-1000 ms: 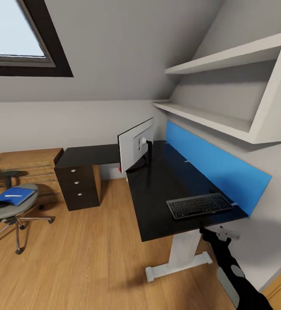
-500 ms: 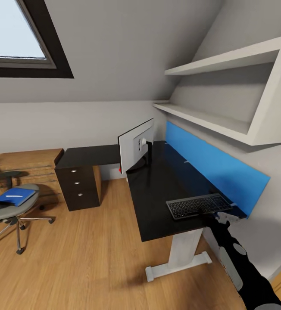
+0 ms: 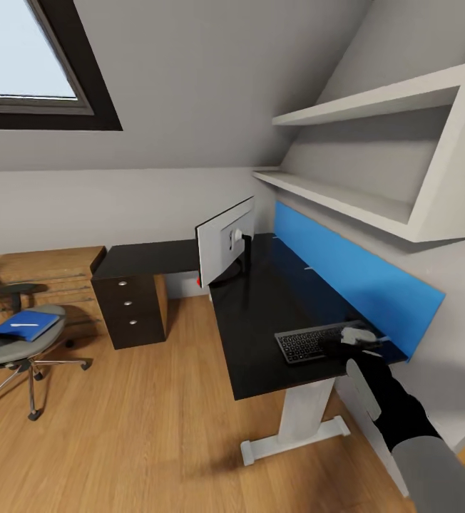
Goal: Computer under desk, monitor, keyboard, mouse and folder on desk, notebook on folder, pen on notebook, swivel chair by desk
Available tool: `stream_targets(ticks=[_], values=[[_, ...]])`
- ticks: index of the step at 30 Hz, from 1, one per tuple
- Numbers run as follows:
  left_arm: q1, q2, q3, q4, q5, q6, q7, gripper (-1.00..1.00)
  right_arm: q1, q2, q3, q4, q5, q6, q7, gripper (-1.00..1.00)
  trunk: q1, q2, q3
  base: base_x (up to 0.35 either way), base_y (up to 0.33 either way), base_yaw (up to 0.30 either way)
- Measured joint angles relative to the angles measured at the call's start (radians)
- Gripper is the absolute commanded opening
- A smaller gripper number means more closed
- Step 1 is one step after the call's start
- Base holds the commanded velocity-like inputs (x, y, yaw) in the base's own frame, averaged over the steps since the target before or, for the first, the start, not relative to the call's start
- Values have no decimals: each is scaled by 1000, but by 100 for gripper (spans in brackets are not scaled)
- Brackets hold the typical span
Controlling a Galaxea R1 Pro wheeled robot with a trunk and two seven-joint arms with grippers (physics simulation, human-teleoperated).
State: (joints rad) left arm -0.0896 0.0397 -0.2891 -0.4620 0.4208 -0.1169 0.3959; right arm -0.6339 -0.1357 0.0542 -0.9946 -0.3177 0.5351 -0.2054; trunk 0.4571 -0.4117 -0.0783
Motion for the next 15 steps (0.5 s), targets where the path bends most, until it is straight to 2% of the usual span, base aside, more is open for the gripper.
stream_targets(ticks=[2, 6, 9, 15], values=[[0, 0, 1, 0, 0, -9, 1, 100, -4, 0, 39, 21, 43, 4, -1, 100, 0, 0, 0, 0, 0, 0], [0, -1, 1, 0, -1, -45, 1, 100, -6, -2, 71, 36, 94, 13, -3, 100, 0, 0, 0, 0, 0, 0], [0, -1, 0, 0, -1, -73, 1, 100, -7, -2, 80, 36, 109, 15, -4, 100, 0, 0, 0, 0, 0, 0], [0, -1, -1, 1, -1, -89, 2, 100, -7, -2, 83, 2, 114, 16, -6, 100, 0, 0, 0, 0, -50, 0]])
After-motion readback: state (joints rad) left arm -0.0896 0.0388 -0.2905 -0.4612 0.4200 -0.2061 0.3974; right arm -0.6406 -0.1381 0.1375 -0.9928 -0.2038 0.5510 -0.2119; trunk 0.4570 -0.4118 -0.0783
